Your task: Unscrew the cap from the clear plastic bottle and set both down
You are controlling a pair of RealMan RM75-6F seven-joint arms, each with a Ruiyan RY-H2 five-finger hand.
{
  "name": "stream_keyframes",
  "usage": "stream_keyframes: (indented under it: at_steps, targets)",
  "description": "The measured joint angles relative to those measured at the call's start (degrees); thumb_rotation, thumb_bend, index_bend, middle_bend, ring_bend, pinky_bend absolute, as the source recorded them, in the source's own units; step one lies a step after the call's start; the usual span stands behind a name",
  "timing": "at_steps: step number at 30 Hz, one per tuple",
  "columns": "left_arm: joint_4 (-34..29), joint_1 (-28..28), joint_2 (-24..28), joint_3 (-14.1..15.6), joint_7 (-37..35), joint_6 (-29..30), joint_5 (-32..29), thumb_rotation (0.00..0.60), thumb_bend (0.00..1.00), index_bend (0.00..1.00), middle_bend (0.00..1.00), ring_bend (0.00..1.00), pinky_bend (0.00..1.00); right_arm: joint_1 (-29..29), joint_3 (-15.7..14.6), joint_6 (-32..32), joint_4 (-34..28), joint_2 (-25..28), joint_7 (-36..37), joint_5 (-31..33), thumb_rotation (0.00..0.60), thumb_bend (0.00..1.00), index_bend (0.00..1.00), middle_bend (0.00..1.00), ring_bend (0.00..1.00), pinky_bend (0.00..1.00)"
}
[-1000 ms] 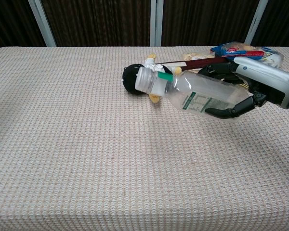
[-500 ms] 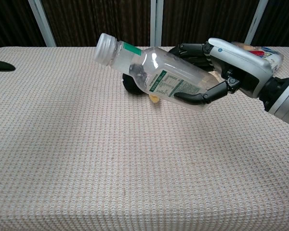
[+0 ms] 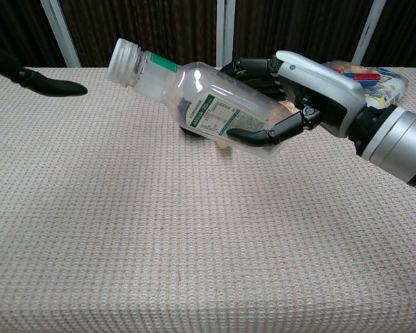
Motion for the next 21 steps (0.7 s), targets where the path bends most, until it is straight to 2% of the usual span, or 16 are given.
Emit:
stream_keyframes:
  at_steps: [8, 21]
  targets:
    - [0.4, -1.1, -2.5, 0.5, 0.6, 1.0, 0.2, 0.600, 0.11, 0.14, 0.04, 0.02, 0.00, 0.4, -0.3, -0.3, -1.2, 0.4, -0.4, 0.5, 0.600, 0.52, 0.56, 0.49, 0.34, 0.46]
    - [0.8, -1.7, -3.7, 0.9, 3.0, 2.2, -0.3, 0.600, 0.11, 0.14, 0.04, 0.02, 0.00, 0.5, -1.3, 0.2, -2.6, 0.7, -0.4, 0.6, 0.600, 0.52, 0.56, 0.49, 0.34, 0.46]
